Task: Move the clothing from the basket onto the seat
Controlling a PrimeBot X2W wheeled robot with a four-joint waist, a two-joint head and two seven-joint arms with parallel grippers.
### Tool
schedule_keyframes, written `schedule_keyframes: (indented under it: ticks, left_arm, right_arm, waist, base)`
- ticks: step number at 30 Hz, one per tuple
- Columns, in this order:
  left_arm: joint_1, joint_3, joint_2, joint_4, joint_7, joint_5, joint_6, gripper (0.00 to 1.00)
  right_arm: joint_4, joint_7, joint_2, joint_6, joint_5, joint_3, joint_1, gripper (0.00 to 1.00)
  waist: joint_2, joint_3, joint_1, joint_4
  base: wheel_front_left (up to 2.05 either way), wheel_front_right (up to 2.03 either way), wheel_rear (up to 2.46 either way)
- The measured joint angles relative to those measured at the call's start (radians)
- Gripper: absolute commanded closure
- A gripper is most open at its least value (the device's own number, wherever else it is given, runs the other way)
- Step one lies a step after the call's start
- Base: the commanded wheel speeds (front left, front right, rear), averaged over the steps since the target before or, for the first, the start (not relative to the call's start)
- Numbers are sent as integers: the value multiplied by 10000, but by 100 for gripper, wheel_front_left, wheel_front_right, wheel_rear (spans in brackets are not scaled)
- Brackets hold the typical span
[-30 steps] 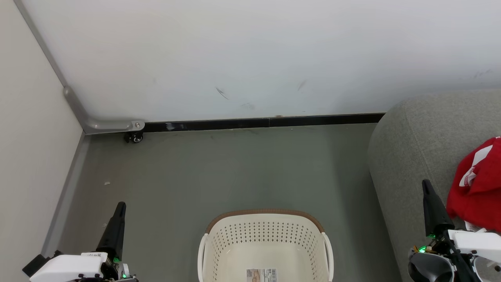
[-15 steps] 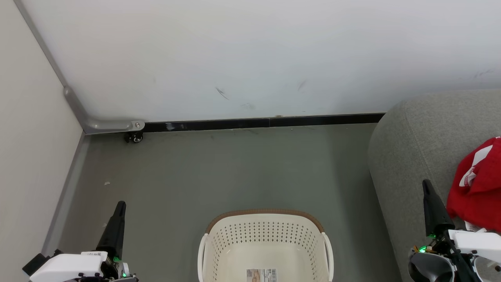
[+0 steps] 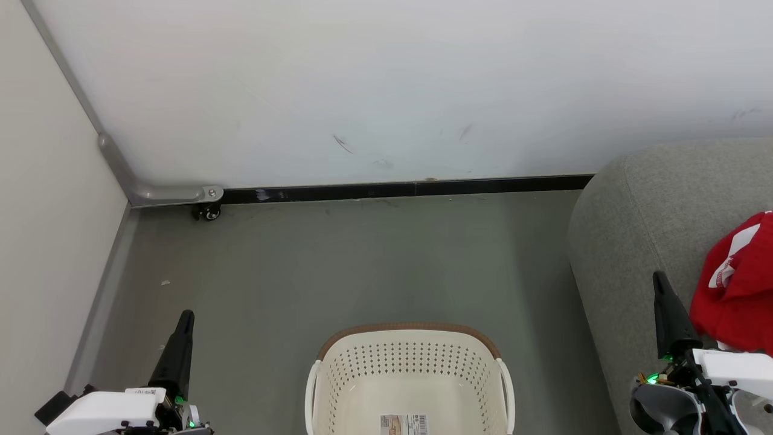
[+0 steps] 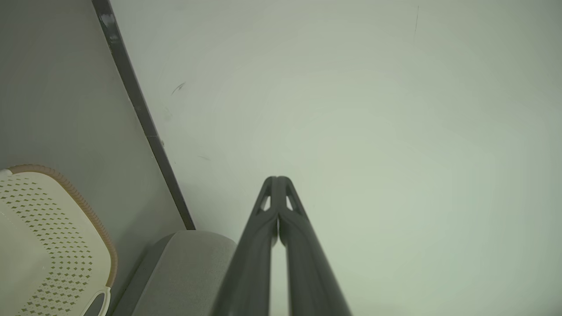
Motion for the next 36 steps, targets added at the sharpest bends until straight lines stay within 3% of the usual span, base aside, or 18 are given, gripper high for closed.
schedule_keyframes:
  ticks: [36]
  left_arm:
    - [-11, 8, -2, 42, 10, 0, -33, 100]
  right_arm:
    - [0, 75, 4, 0, -2, -56, -35, 100]
  waist:
    - [0, 0, 0, 0]
  base:
    - [0, 0, 0]
